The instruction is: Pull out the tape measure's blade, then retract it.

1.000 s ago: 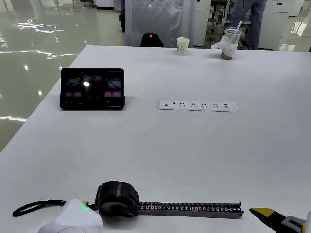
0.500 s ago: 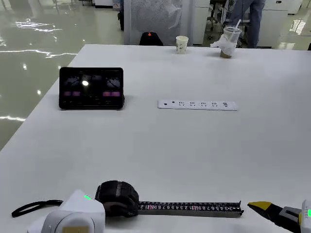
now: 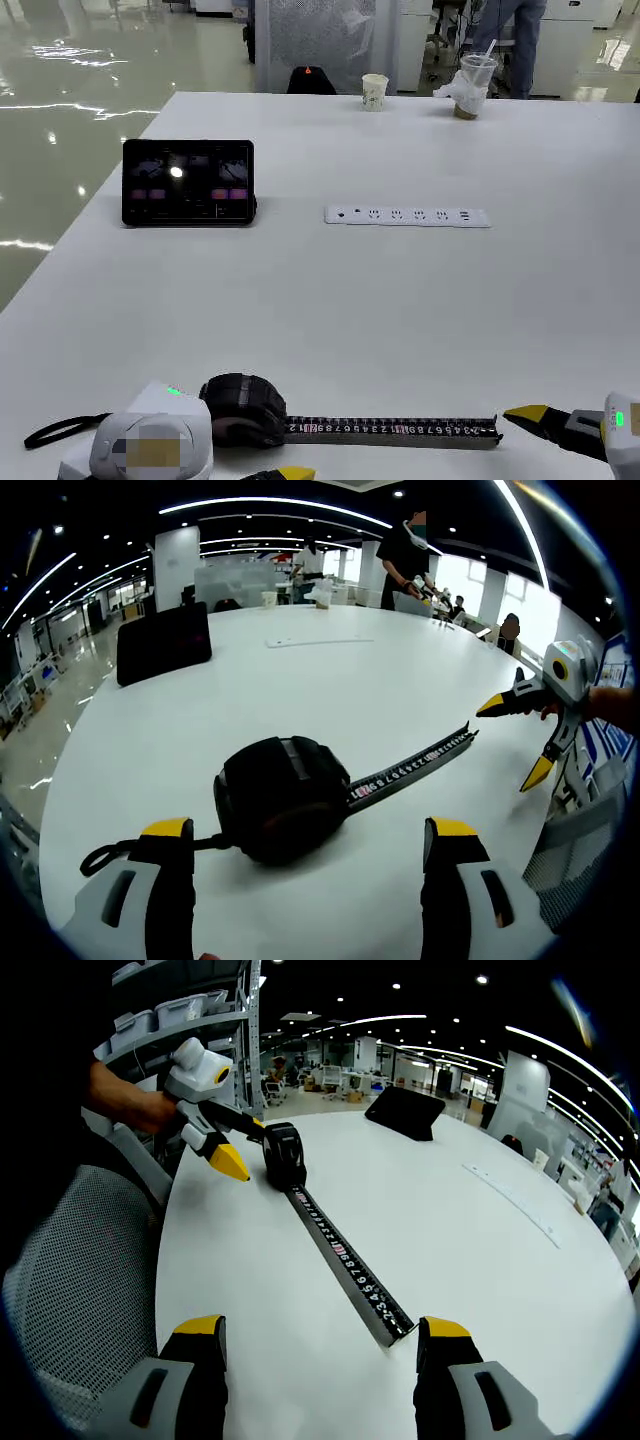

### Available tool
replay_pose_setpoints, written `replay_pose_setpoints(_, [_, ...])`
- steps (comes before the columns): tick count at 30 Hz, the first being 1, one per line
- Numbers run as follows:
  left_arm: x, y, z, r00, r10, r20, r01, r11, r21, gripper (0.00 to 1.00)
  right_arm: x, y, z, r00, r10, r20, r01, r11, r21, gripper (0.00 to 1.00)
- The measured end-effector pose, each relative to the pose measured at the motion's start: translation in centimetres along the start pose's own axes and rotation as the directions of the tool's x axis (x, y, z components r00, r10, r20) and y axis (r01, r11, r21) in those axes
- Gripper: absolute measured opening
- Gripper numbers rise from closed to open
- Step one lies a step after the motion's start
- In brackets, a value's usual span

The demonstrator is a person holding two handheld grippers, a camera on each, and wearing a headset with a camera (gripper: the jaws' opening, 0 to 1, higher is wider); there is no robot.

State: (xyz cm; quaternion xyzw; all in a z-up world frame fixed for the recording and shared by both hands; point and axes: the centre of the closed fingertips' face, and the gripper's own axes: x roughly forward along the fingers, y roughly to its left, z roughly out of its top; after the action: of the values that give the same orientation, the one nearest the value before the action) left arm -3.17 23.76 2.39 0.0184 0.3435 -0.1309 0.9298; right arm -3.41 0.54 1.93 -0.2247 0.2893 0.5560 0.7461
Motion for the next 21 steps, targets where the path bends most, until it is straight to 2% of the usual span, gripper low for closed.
replay_pose_setpoints(7, [0.6, 0.7, 0.3, 0.9999, 0.015, -0.001, -0.015, 0.999, -0.039, 0.86, 0.2, -1.0, -0.5, 0.9997, 0.007, -0.024, -0.008, 0.999, -0.042, 0.70])
replay_pose_setpoints(21, [1.1, 0.8, 1.1, 0.9992, 0.041, 0.002, -0.040, 0.990, -0.132, 0.76, 0.7, -2.9, -1.1, 0.9959, 0.033, -0.084, -0.044, 0.992, -0.122, 0.51])
